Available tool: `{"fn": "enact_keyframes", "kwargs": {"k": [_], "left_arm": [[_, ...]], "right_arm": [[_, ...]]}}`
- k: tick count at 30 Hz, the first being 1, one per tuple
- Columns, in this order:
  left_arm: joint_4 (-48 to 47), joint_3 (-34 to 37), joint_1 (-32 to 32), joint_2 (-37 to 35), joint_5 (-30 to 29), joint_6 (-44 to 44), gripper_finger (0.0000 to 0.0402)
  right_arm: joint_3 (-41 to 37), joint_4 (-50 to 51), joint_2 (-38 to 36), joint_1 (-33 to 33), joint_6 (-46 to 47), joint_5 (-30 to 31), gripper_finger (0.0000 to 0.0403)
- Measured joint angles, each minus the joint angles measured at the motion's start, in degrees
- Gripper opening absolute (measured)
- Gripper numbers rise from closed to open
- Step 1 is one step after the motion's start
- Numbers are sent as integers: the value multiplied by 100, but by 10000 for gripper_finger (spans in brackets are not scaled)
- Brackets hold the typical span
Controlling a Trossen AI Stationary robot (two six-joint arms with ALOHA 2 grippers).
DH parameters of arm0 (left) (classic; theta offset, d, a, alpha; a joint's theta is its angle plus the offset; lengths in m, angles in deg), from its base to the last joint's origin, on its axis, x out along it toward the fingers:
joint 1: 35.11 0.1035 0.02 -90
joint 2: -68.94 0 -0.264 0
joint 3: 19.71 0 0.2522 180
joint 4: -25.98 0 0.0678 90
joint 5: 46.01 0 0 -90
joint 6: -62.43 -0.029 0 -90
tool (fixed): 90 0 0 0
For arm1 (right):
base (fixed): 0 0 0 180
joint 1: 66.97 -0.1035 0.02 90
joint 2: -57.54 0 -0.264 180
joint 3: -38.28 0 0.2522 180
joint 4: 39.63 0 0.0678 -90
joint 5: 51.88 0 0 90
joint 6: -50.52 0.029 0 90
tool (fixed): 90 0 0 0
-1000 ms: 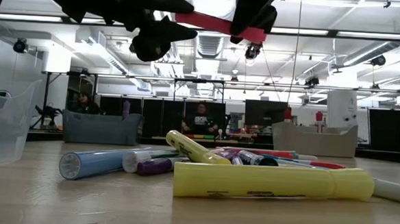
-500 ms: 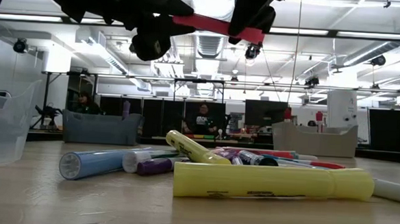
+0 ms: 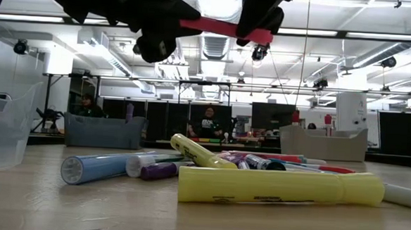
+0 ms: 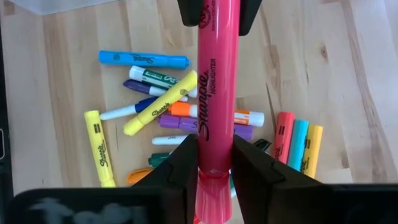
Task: Pick & Place Markers
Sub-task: Put the pink highlighter pen into the black bin
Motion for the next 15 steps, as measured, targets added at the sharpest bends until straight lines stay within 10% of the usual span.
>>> {"fn": "enact_keyframes", "kwargs": {"k": [15], "left_arm": [[701,-2,0,-66,-116,-179,72]], "right_arm": [[31,-645,-986,-33,-272,294,143]]}}
